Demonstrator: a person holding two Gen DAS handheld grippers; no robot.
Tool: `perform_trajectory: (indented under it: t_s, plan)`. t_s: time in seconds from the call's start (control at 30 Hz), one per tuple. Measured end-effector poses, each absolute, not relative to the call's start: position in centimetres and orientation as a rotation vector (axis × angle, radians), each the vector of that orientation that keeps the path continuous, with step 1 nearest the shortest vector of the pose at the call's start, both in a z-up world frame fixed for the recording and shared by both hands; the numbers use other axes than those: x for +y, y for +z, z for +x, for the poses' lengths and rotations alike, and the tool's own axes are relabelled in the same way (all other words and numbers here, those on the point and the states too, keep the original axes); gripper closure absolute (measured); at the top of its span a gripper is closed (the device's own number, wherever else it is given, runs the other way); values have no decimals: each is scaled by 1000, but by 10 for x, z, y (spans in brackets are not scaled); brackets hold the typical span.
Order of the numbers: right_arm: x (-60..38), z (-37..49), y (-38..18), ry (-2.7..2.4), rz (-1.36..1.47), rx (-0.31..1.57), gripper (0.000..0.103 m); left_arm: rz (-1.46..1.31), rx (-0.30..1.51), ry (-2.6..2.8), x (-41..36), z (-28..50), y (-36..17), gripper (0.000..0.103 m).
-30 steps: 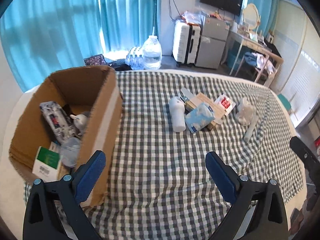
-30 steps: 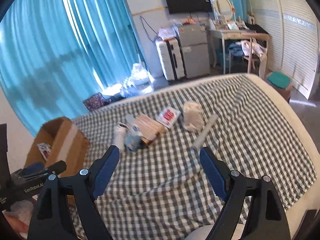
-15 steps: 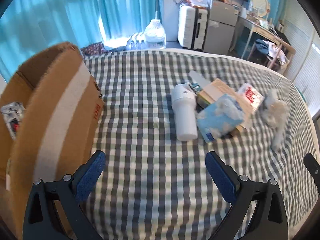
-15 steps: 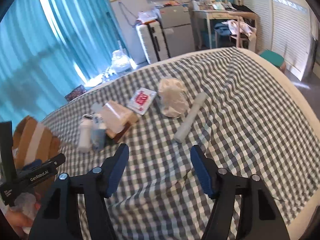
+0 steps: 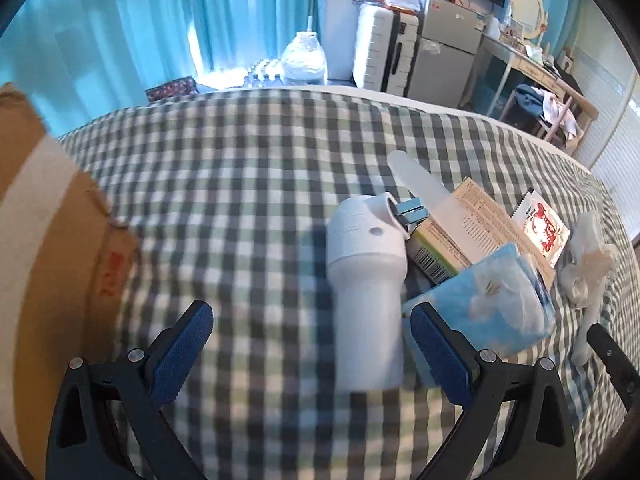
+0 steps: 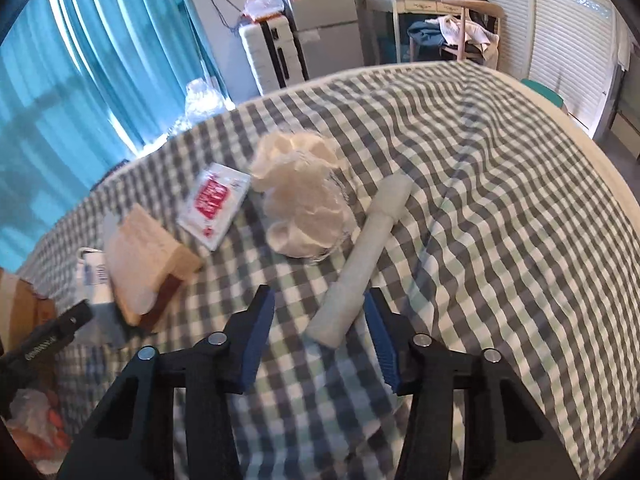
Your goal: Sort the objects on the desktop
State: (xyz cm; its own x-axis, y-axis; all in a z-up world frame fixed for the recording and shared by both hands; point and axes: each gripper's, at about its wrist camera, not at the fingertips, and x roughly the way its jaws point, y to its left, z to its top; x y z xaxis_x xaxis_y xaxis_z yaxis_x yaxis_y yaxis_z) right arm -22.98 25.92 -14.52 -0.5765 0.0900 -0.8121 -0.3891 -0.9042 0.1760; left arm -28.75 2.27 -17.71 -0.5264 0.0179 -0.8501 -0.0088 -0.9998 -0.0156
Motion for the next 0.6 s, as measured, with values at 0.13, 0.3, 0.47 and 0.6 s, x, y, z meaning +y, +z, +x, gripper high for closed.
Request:
perform_trajectory:
  t_s: [0.13,0.3,0.47,0.6]
  plan:
    - [269,-237,-161,2484,-1318,543,61,-1545,-10,2716,25,-296,-188,7]
    - [273,-236,-167,2475,-1341,533,77,-1526,49,2661,30,-293,-192,69]
    - [277,-225,-164,2488,-1330,615,80,-1527,46,2636,29,-282,-183,71]
    - [272,-207,-152,2519,-1311,661,81,-1540,32,2635,24,-267,-174,71]
